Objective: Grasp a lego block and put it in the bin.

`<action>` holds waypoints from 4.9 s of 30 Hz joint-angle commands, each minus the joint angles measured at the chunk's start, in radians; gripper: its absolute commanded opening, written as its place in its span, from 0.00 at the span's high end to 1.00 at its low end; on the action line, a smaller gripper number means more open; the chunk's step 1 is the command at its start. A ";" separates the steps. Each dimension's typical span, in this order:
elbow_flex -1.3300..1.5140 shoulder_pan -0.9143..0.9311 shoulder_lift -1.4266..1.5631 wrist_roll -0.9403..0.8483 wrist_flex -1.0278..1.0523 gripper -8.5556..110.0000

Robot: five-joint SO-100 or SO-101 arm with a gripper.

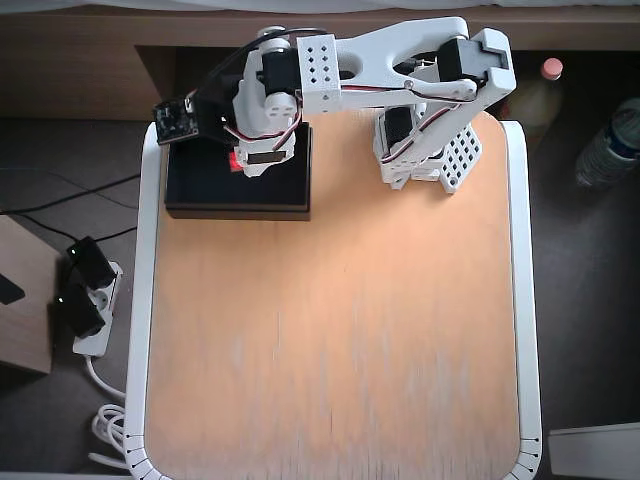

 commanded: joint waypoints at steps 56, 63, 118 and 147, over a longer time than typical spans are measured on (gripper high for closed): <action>0.130 -0.583 0.422 -0.084 -0.249 0.87; 0.192 -0.798 0.497 -0.094 -0.249 0.92; 1.321 -1.324 1.275 -0.213 -0.075 0.93; 1.321 -1.342 1.275 -0.314 -0.051 0.93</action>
